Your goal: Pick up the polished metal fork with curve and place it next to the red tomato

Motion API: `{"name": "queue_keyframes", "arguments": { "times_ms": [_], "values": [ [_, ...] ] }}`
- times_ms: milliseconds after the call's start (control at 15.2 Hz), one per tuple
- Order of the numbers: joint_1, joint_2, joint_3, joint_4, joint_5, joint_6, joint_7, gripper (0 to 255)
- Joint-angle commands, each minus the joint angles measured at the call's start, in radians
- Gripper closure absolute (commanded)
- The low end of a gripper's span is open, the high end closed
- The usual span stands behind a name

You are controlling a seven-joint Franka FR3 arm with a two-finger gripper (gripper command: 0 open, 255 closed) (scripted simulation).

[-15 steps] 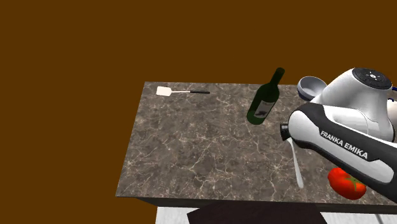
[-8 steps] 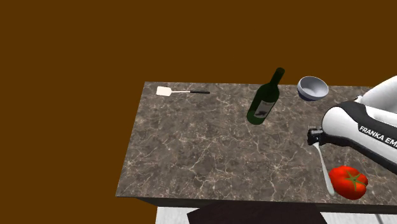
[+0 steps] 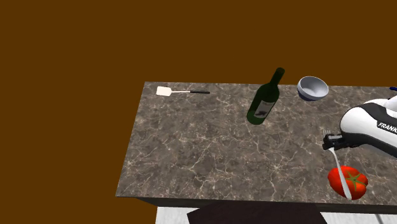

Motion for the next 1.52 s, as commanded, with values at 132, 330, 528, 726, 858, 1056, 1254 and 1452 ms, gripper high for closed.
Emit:
{"name": "queue_keyframes", "arguments": {
  "times_ms": [132,330,528,726,858,1056,1254,1452],
  "values": [
    [0.009,0.048,-0.014,-0.020,0.017,0.067,-0.017,255],
    [0.018,0.088,-0.024,-0.033,0.035,0.118,-0.033,255],
    [0.029,0.131,-0.034,-0.044,0.059,0.169,-0.053,255],
    [0.042,0.177,-0.043,-0.052,0.093,0.220,-0.079,255],
    [0.051,0.210,-0.049,-0.057,0.121,0.254,-0.101,255],
    [0.066,0.261,-0.054,-0.060,0.176,0.304,-0.141,255],
    [0.078,0.316,-0.053,-0.060,0.247,0.351,-0.194,255],
    [0.082,0.377,-0.037,-0.056,0.343,0.397,-0.265,255]
  ]
}}
